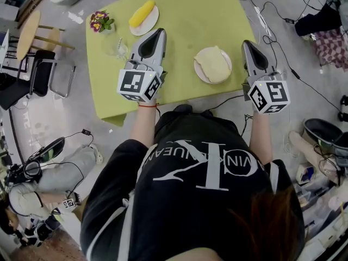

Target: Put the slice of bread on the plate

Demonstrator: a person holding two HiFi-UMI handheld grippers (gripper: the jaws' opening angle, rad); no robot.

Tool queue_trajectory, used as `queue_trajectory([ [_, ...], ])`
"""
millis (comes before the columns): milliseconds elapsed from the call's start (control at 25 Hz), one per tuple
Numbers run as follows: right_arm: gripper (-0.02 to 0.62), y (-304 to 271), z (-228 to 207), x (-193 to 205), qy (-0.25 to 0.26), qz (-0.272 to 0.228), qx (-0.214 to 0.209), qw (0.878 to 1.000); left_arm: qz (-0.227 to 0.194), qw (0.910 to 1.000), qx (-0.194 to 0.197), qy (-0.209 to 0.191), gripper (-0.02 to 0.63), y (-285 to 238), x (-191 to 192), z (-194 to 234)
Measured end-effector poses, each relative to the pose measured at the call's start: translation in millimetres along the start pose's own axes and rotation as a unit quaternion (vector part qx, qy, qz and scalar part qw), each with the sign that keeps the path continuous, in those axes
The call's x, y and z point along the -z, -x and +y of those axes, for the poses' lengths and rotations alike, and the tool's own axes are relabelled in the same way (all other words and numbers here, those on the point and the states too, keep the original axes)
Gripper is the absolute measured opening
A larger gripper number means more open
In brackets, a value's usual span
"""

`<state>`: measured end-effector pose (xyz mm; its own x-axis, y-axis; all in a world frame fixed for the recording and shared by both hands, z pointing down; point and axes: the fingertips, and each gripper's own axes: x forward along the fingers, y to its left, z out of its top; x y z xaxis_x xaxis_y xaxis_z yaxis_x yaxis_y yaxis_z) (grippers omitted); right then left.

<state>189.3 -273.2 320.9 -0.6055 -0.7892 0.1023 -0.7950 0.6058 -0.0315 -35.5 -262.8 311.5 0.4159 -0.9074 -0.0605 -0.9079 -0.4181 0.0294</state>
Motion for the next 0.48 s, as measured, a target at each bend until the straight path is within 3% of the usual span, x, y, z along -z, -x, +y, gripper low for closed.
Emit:
queue_trajectory([
  [480, 0.0, 6.0, -2.2, -23.4, 0.008, -0.044, 0.006, 0.999, -0.017, 0.9998, 0.0, -0.008, 0.011, -2.4, -18.0, -1.6],
])
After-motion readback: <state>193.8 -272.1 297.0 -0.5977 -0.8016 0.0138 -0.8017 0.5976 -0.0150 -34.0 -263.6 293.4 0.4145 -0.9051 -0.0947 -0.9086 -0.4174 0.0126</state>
